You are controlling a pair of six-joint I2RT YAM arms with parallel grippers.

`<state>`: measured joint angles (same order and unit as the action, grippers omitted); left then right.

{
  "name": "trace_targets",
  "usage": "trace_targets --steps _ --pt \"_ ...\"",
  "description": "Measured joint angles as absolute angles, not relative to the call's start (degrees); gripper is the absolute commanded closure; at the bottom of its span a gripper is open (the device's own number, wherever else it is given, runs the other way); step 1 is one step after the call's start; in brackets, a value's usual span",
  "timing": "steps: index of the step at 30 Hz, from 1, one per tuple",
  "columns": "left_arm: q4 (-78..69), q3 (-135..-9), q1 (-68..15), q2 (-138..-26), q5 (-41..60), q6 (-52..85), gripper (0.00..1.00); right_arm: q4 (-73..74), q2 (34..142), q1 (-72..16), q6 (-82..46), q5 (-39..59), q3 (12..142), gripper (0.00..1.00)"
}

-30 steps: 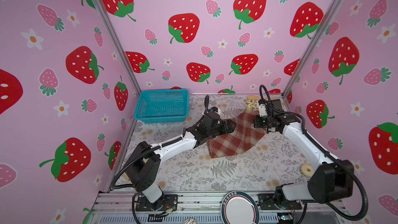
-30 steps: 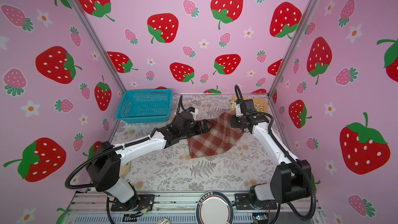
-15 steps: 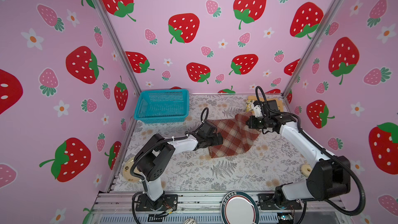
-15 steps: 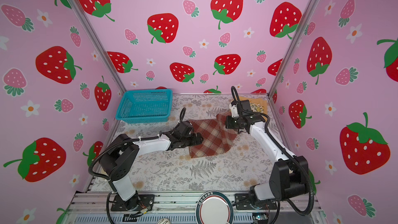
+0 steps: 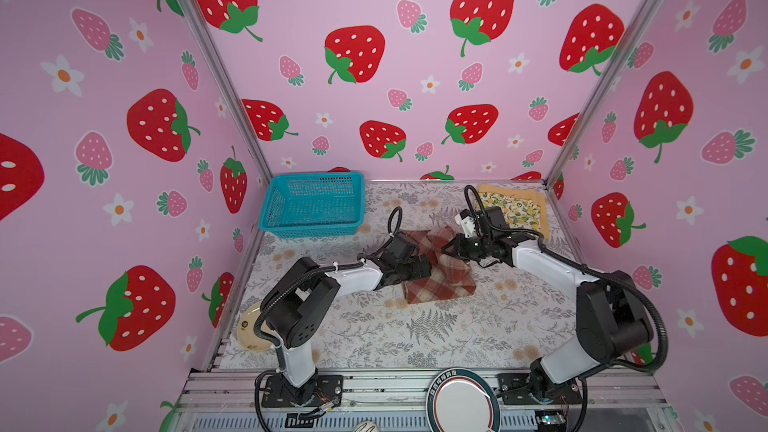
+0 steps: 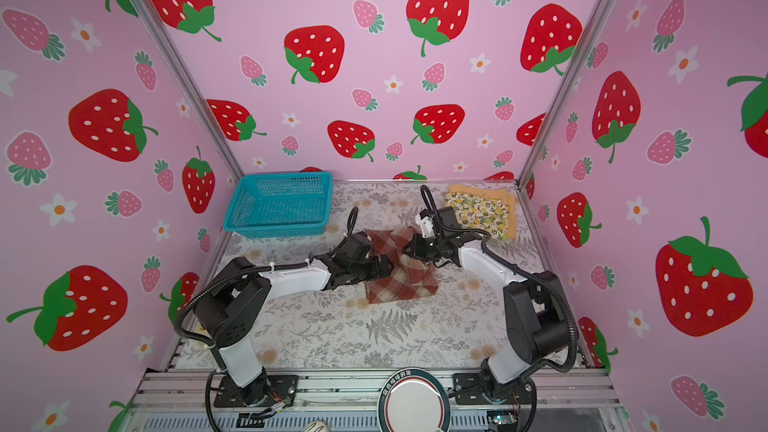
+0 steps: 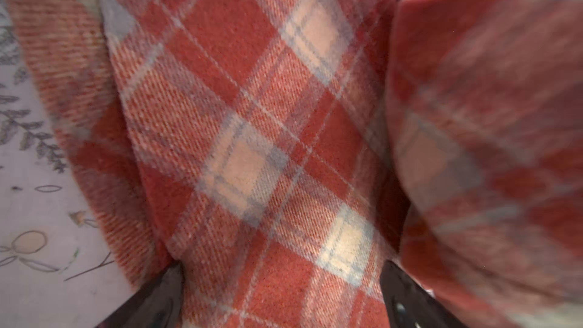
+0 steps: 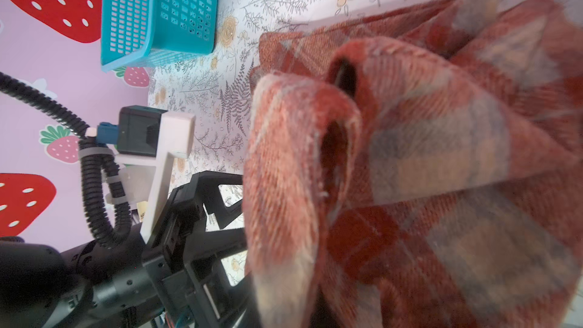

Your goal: Fold and stack the skirts

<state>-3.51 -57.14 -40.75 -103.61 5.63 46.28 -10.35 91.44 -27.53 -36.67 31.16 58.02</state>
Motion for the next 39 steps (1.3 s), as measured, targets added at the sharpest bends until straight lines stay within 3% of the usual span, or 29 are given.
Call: trace_targets --steps 10,16,22,28,32,34,39 --pt "-5.54 -55.48 -40.75 -102.98 6.22 46.30 0.03 1.21 97.58 -27.64 -42.87 35.33 54.24 0.97" --pt "-4.97 -50.39 -40.75 -95.96 6.00 46.50 0.03 6.04 101.47 -27.64 -45.28 36.88 53.95 0.93" --pt "-3.36 -47.62 -40.75 -86.48 4.89 46.54 0.03 12.47 103.28 -27.86 -48.77 38.41 52.86 0.73" --pt "-1.02 -47.55 -40.75 -80.58 3.64 46.41 0.02 19.38 103.53 -29.30 -54.37 40.66 53.23 0.42" --pt "0.67 -47.53 -40.75 -78.32 2.96 46.24 0.02 20.56 102.83 -30.76 -57.23 41.43 56.42 0.30" --pt "1.28 -47.48 -40.75 -77.49 2.74 46.24 0.02 20.75 101.86 -31.14 -58.15 41.69 58.52 0.00" --pt "1.52 -47.51 -40.88 -76.95 2.63 46.26 0.02 18.22 99.22 -30.57 -57.19 41.45 65.91 0.00"
